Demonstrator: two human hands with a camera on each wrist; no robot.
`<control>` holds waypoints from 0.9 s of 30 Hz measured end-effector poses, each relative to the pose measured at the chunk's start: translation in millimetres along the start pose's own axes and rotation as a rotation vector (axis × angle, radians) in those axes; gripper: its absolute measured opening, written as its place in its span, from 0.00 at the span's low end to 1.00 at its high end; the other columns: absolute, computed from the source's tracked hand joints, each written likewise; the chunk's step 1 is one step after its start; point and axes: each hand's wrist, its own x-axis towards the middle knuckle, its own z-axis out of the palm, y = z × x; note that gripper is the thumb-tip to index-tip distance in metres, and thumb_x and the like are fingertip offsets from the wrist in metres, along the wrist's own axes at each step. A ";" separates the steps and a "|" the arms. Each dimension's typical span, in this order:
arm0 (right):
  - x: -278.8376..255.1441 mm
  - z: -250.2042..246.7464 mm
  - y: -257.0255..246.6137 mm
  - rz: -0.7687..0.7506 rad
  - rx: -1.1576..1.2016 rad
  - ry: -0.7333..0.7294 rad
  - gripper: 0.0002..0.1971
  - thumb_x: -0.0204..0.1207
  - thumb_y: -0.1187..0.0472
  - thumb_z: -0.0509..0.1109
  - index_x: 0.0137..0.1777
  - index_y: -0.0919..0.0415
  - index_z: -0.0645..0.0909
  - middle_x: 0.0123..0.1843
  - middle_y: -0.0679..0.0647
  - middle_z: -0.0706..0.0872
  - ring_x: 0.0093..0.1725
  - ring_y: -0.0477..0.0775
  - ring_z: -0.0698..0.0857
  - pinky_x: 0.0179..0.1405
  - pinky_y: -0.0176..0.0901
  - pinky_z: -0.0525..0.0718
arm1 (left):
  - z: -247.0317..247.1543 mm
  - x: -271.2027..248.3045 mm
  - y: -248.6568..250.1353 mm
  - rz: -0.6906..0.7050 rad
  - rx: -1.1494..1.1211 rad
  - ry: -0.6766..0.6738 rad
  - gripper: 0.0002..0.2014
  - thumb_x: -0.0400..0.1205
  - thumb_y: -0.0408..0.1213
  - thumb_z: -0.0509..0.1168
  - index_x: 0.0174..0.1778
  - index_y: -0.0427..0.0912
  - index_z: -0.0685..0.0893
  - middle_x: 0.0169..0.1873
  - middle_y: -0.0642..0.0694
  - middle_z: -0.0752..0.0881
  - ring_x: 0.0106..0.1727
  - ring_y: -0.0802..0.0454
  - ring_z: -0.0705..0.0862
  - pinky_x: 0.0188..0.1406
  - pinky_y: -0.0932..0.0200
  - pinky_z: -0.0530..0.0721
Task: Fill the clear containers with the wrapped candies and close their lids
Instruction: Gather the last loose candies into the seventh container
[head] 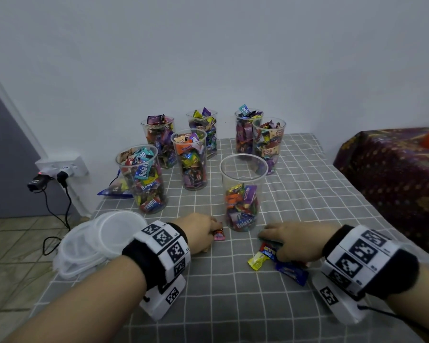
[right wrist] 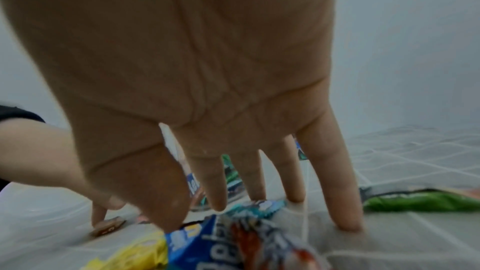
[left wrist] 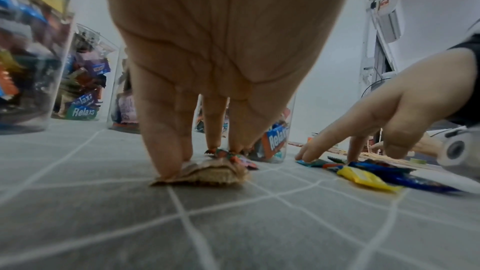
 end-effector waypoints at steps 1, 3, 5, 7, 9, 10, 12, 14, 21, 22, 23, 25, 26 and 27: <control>-1.9 0.3 1.7 -0.011 -0.015 -0.012 0.33 0.80 0.55 0.63 0.83 0.48 0.55 0.83 0.47 0.57 0.78 0.54 0.65 0.74 0.50 0.70 | 0.9 -2.0 -0.8 0.003 0.004 -0.016 0.25 0.85 0.36 0.54 0.80 0.51 0.64 0.80 0.53 0.63 0.78 0.46 0.66 0.75 0.48 0.68; -4.9 2.5 5.9 -0.030 -0.036 -0.032 0.36 0.76 0.54 0.67 0.82 0.46 0.55 0.83 0.45 0.56 0.77 0.54 0.66 0.71 0.50 0.73 | 3.8 -5.1 -2.7 0.020 0.015 -0.019 0.25 0.85 0.38 0.55 0.80 0.52 0.64 0.80 0.54 0.64 0.77 0.47 0.67 0.75 0.49 0.68; -6.6 6.5 8.2 -0.047 -0.072 -0.039 0.38 0.75 0.53 0.70 0.82 0.44 0.55 0.82 0.45 0.55 0.77 0.54 0.65 0.71 0.51 0.74 | 7.9 -7.0 -3.6 0.038 0.016 0.001 0.25 0.85 0.38 0.55 0.79 0.52 0.65 0.78 0.54 0.67 0.76 0.48 0.68 0.75 0.50 0.69; -6.5 11.2 8.0 -0.056 -0.118 -0.023 0.38 0.74 0.53 0.71 0.81 0.42 0.55 0.81 0.46 0.56 0.77 0.55 0.64 0.72 0.52 0.73 | 10.6 -7.6 -2.7 0.037 -0.003 0.011 0.25 0.84 0.36 0.55 0.79 0.54 0.66 0.77 0.52 0.70 0.75 0.47 0.70 0.73 0.49 0.71; -5.1 15.9 6.8 -0.061 -0.139 0.022 0.37 0.74 0.53 0.71 0.80 0.41 0.58 0.79 0.48 0.59 0.75 0.56 0.67 0.70 0.55 0.75 | 12.3 -7.5 -0.8 0.026 -0.018 0.013 0.26 0.83 0.33 0.56 0.78 0.56 0.66 0.75 0.51 0.71 0.74 0.46 0.71 0.71 0.47 0.74; -5.1 17.6 6.0 -0.060 -0.136 0.049 0.35 0.73 0.53 0.72 0.79 0.41 0.61 0.77 0.48 0.62 0.73 0.56 0.68 0.68 0.55 0.76 | 12.9 -7.5 0.3 0.018 -0.019 0.019 0.27 0.83 0.33 0.55 0.78 0.57 0.66 0.74 0.50 0.71 0.73 0.46 0.71 0.70 0.47 0.74; -5.6 19.6 4.3 -0.054 -0.126 0.091 0.31 0.73 0.55 0.71 0.75 0.44 0.66 0.73 0.49 0.66 0.70 0.56 0.71 0.65 0.51 0.77 | 14.5 -7.4 1.7 0.004 -0.019 0.044 0.25 0.84 0.34 0.55 0.77 0.58 0.67 0.72 0.50 0.72 0.72 0.46 0.72 0.68 0.47 0.76; -6.5 20.8 2.9 -0.053 -0.127 0.123 0.28 0.73 0.58 0.71 0.72 0.47 0.69 0.70 0.51 0.68 0.68 0.56 0.72 0.63 0.49 0.77 | 16.5 -6.3 2.5 0.001 -0.023 0.072 0.24 0.83 0.34 0.56 0.74 0.57 0.71 0.69 0.50 0.74 0.70 0.46 0.74 0.66 0.46 0.77; -7.2 23.5 1.2 -0.036 -0.049 0.160 0.17 0.75 0.63 0.66 0.63 0.51 0.72 0.64 0.51 0.70 0.63 0.56 0.75 0.52 0.44 0.74 | 16.7 -5.7 1.2 0.010 -0.029 0.116 0.13 0.80 0.31 0.62 0.58 0.47 0.81 0.60 0.45 0.77 0.62 0.43 0.79 0.61 0.50 0.80; -7.8 23.4 1.3 -0.038 -0.024 0.157 0.15 0.75 0.63 0.65 0.60 0.50 0.72 0.62 0.51 0.70 0.62 0.56 0.75 0.51 0.44 0.73 | 16.8 -5.7 0.4 0.005 -0.038 0.119 0.12 0.79 0.30 0.62 0.56 0.46 0.82 0.60 0.45 0.78 0.61 0.43 0.79 0.60 0.50 0.80; -8.4 23.3 1.5 -0.045 -0.003 0.157 0.12 0.76 0.64 0.64 0.56 0.49 0.71 0.59 0.50 0.70 0.60 0.55 0.75 0.51 0.43 0.73 | 16.9 -5.6 -0.4 -0.001 -0.044 0.123 0.12 0.79 0.29 0.62 0.54 0.46 0.83 0.59 0.45 0.78 0.61 0.43 0.79 0.60 0.49 0.80; -9.7 21.8 2.1 -0.062 0.030 0.175 0.10 0.76 0.63 0.63 0.50 0.49 0.68 0.55 0.48 0.69 0.55 0.52 0.74 0.50 0.42 0.72 | 15.8 -5.5 -2.0 -0.009 -0.054 0.133 0.11 0.78 0.28 0.62 0.52 0.44 0.84 0.58 0.45 0.79 0.60 0.43 0.80 0.60 0.50 0.80; -10.5 20.1 2.5 -0.069 0.049 0.193 0.09 0.77 0.63 0.64 0.49 0.49 0.68 0.55 0.48 0.70 0.53 0.51 0.73 0.50 0.42 0.73 | 14.9 -5.7 -2.4 -0.017 -0.061 0.132 0.11 0.78 0.28 0.62 0.51 0.44 0.84 0.58 0.45 0.79 0.59 0.44 0.80 0.60 0.51 0.80; -11.6 17.6 3.2 -0.073 0.069 0.217 0.08 0.77 0.62 0.64 0.49 0.50 0.68 0.55 0.48 0.71 0.52 0.50 0.74 0.50 0.42 0.74 | 14.0 -5.9 -2.8 -0.026 -0.067 0.130 0.10 0.78 0.28 0.62 0.51 0.44 0.85 0.58 0.45 0.79 0.59 0.44 0.79 0.60 0.51 0.80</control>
